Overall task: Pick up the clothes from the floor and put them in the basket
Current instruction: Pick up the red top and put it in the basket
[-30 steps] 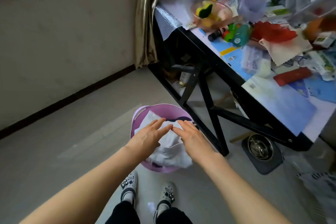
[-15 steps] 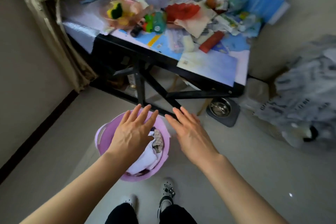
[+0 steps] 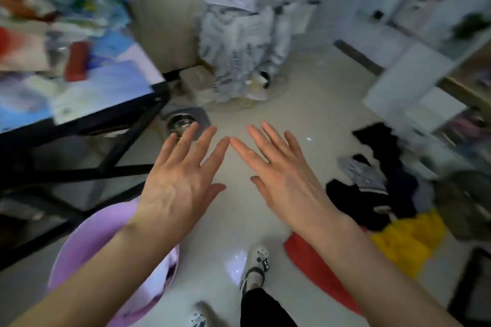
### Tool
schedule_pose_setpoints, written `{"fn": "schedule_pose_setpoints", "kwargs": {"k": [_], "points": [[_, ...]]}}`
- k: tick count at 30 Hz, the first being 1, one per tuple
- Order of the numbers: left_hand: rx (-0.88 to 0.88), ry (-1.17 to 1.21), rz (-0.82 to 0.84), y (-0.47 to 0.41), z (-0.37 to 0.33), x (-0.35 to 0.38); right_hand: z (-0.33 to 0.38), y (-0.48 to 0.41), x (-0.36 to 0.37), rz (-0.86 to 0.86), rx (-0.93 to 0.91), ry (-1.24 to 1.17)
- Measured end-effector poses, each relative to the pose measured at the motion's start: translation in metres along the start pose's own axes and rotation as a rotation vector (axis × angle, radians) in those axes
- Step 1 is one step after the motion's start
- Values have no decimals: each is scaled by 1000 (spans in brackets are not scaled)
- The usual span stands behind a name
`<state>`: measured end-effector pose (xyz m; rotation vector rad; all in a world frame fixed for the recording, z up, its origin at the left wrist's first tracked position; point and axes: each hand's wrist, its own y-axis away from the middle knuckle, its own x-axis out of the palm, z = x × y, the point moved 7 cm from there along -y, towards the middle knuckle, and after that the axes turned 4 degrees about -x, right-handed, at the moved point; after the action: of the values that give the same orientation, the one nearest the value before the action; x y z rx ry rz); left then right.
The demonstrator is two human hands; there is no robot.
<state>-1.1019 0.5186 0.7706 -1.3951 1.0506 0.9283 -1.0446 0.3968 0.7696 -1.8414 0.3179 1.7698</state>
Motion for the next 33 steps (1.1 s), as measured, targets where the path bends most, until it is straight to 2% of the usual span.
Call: {"fn": "schedule_pose_setpoints", "kwargs": {"k": [4, 11, 15, 22, 27, 33], "points": [[170, 23, -28, -26, -64, -4, -42, 57, -29, -11, 164, 56], [492, 109, 8, -71, -223, 22, -143, 197, -82, -8, 546, 176], [584, 121, 40, -89, -299, 43, -193, 268, -102, 31, 683, 199], [679, 187, 87, -117, -439, 86, -279, 365, -104, 119, 773, 173], [662, 190, 155, -142, -471, 130, -325, 391, -68, 171, 789, 83], [653, 149, 269, -186, -489, 233, -391, 409, 12, 259, 819, 4]]}}
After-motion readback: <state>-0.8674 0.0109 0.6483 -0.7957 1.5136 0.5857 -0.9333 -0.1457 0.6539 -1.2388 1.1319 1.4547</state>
